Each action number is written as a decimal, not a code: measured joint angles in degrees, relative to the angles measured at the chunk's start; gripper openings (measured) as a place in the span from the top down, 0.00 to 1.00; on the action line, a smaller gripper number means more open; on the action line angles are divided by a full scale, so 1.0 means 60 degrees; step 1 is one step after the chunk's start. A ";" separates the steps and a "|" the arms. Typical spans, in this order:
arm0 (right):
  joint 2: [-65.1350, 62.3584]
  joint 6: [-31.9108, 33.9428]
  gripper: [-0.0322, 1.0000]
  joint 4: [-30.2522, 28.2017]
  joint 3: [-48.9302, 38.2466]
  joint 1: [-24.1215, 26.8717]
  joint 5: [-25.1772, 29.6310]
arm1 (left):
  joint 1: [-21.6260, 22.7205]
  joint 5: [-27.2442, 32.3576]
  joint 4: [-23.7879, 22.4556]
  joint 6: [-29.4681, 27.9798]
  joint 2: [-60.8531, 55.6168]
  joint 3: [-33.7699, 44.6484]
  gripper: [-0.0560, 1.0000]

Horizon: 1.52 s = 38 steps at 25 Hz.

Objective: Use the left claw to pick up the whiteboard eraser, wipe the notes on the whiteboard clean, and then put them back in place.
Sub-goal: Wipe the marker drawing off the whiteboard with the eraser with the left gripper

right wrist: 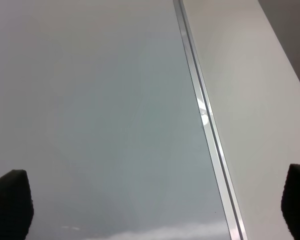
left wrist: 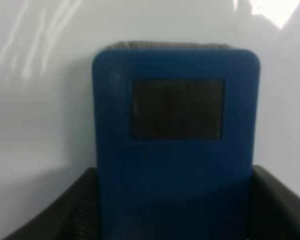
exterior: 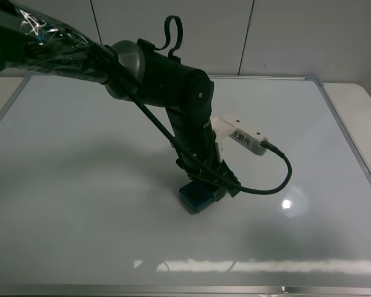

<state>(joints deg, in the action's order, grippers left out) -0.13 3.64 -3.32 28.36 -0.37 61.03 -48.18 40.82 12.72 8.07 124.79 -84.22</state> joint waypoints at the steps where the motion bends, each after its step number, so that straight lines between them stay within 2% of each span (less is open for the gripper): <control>1: 0.0000 0.0000 0.01 0.0000 0.0000 0.0000 0.0000 | 0.0124 0.0097 -0.0048 0.0000 0.0058 -0.0167 0.42; 7: 0.0000 0.0000 0.01 0.0000 0.0000 0.0000 0.0000 | 0.0851 0.1118 -0.0410 -0.0008 0.0850 -0.1942 0.42; 12: 0.0000 0.0000 0.01 0.0000 0.0000 0.0000 0.0000 | 0.1180 0.2296 -0.0521 -0.0008 0.1982 -0.4040 0.42; 16: 0.0000 0.0000 0.01 0.0000 0.0000 0.0000 0.0000 | 0.1390 0.3335 -0.0986 -0.0032 0.2821 -0.5707 0.42; 18: 0.0000 0.0000 0.01 0.0000 0.0000 0.0000 0.0000 | 0.1554 0.3535 -0.1212 -0.0064 0.3052 -0.6175 0.42; 23: 0.0000 0.0000 0.01 0.0000 0.0000 0.0000 0.0000 | 0.2402 0.3383 -0.1665 -0.0073 0.3119 -0.6409 0.42; 27: 0.0000 0.0000 0.01 0.0000 0.0000 0.0000 0.0000 | 0.3048 0.3396 -0.1712 -0.0073 0.3119 -0.6406 0.42; 32: 0.0000 0.0000 0.01 0.0000 0.0000 0.0000 0.0000 | 0.3366 0.3551 -0.1694 -0.0037 0.3119 -0.6436 0.42; 38: 0.0000 0.0000 0.01 0.0000 0.0000 0.0000 0.0000 | 0.3377 0.3591 -0.1679 -0.0037 0.3119 -0.6436 0.42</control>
<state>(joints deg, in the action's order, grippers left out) -0.13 3.64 -3.32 28.36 -0.37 61.03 -27.92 62.36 2.64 7.84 143.51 -122.83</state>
